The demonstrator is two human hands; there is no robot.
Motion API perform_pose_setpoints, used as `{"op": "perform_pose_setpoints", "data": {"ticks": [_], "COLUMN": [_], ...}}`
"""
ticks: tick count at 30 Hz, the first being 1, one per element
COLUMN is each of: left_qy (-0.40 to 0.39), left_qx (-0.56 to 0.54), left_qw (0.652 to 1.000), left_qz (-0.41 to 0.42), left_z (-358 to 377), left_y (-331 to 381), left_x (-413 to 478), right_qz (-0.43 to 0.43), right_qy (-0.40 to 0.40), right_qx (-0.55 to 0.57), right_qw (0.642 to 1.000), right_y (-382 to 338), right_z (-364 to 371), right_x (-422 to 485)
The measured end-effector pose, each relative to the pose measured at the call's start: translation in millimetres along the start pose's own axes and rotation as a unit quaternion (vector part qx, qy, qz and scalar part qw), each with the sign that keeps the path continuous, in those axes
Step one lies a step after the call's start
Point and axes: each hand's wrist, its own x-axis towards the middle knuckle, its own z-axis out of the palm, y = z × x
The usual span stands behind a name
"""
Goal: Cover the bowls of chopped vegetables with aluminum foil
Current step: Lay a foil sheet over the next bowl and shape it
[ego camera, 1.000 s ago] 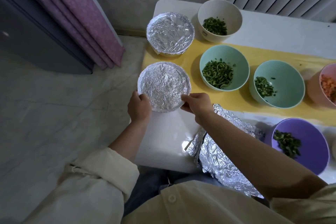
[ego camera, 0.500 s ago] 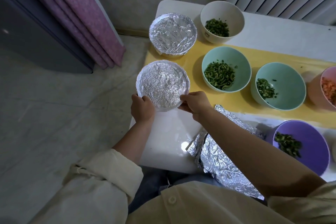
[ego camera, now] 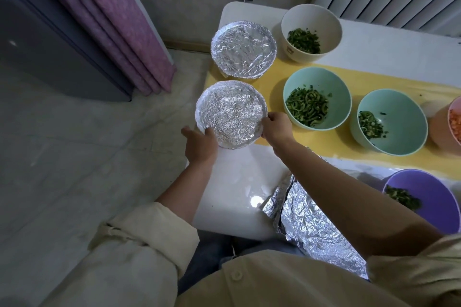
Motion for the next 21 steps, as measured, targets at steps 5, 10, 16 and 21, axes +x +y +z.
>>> {"op": "perform_pose_setpoints", "data": {"ticks": [5,10,16,21], "left_qy": [0.026,0.052,0.037,0.057], "left_qx": [0.048,0.066,0.047,0.065], "left_qw": [0.989,0.986,0.986,0.983], "left_qz": [0.135,0.146,0.157,0.161], "left_z": [-13.0,-8.1,-9.0,-6.4], "left_y": [10.2,7.1,14.9,12.4], "left_x": [15.8,24.2,39.4,42.6], "right_qz": [-0.001,-0.006,0.017,-0.002], "right_qy": [0.015,0.033,0.022,0.035], "right_qx": [0.009,0.000,0.058,0.027], "right_qw": [1.000,0.999,0.998,0.999], "right_y": [6.6,7.2,7.3,0.9], "right_z": [2.0,2.7,5.6,5.8], "right_x": [0.0,-5.3,-1.4,3.7]}}
